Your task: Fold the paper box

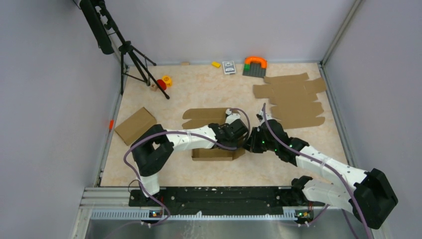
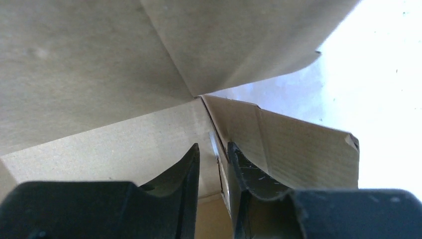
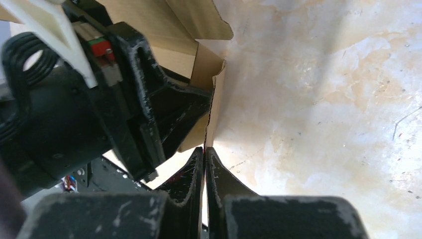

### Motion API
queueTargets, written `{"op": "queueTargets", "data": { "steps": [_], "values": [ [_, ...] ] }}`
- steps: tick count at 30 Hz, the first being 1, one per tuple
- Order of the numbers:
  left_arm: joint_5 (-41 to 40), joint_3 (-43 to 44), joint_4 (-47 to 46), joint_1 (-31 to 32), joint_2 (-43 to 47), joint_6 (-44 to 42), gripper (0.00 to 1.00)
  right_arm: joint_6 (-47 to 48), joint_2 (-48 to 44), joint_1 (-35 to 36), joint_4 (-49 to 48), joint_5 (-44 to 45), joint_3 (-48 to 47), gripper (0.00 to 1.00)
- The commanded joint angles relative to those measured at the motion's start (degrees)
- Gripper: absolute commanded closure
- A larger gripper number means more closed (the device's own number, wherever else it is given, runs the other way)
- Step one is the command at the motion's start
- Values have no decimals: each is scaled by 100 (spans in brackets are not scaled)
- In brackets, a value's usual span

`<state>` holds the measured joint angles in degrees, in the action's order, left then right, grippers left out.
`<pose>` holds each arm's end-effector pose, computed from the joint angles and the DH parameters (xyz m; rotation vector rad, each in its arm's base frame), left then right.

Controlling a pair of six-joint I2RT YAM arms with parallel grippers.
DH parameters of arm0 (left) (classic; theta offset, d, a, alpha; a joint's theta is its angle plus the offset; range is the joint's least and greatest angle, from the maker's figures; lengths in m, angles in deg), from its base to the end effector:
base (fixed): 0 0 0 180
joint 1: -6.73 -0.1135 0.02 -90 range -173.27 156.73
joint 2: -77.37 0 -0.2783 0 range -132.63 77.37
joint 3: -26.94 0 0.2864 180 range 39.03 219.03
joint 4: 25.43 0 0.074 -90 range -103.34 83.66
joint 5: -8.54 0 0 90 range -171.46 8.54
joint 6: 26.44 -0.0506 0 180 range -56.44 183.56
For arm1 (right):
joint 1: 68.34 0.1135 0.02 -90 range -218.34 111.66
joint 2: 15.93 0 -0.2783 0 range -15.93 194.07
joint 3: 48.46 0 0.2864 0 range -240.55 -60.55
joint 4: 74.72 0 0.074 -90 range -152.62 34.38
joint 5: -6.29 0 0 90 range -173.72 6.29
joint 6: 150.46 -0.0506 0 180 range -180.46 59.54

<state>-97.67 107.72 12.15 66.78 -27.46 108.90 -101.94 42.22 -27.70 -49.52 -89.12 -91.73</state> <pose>0.2174 -0.3491 0.1579 0.2405 2.5961 -0.2990 0.1829 0.1633 0.1963 -0.0354 2.4166 0.8248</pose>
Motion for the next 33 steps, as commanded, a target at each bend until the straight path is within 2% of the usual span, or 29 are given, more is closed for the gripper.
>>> {"op": "queueTargets", "data": {
  "steps": [1, 8, 14, 17, 21, 26, 33],
  "values": [
    [335, 63, 27, 1, 497, -268, 69, 144, -19, 75, -32, 161, -203, 100],
    [515, 316, 859, -9, 1102, -506, 56, 191, -61, 75, 99, 231, -169, 100],
    [613, -46, 1303, -18, 1936, -655, 55, 246, -71, 80, 229, 305, -234, 100],
    [551, -436, 1555, -120, 2506, -639, 59, 277, -75, 77, 289, 359, -264, 100],
    [158, -1137, 1902, -487, 3293, -410, 63, 313, -92, 75, 342, 419, -297, 100],
    [76, -1903, 1989, -1056, 4095, -194, 60, 345, -84, 75, 370, 444, -334, 100],
    [-68, -2448, 1907, -1650, 4265, -168, 56, 368, -66, 75, 427, 449, -390, 100]
  ]
}}
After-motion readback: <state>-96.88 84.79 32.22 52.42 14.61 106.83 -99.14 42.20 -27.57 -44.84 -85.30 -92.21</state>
